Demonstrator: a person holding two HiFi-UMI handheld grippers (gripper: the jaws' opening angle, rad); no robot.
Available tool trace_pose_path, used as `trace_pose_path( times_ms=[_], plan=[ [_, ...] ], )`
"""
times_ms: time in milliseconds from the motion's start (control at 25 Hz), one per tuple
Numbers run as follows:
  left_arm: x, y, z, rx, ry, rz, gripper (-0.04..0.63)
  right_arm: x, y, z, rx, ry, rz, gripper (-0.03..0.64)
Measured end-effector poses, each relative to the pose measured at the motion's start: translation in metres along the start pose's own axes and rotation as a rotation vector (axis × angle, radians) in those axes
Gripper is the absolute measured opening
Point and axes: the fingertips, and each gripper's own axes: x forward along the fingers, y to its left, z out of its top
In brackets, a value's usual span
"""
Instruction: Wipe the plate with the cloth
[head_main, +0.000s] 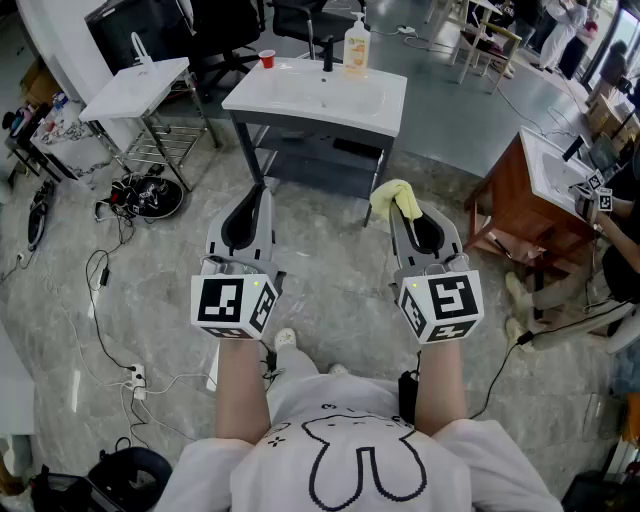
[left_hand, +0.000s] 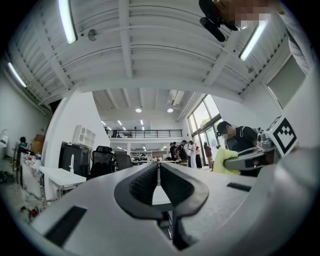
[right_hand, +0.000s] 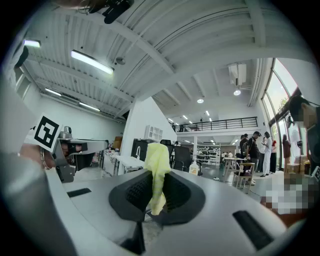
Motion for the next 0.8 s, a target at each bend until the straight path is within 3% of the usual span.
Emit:
trace_pose_path(
  times_ms=[440,560,720,800],
  plan=[
    [0.008,-0.019,-0.002,0.056,0.011,-0.023,0.021,-0.004,-0.011,0.001,-0.033,-0.022,0.008,0.048],
    [0.016,-0.013,-0.008,0.07,0.034,-0.024,0.196,0.006,-0.01,0.004,-0.02,-0.037,0.02,0.048],
    [0.025,0.008,-0.01,0.065,0.035,0.013,0.286,0.025,-0.009,0.005,-0.022,-0.037,0.022,0.048],
    [0.033,0.019,-0.015,0.059,0.048,0.011,0.298,0.038,-0.01,0.004,-0.025,-0.035,0.018,0.048]
  ],
)
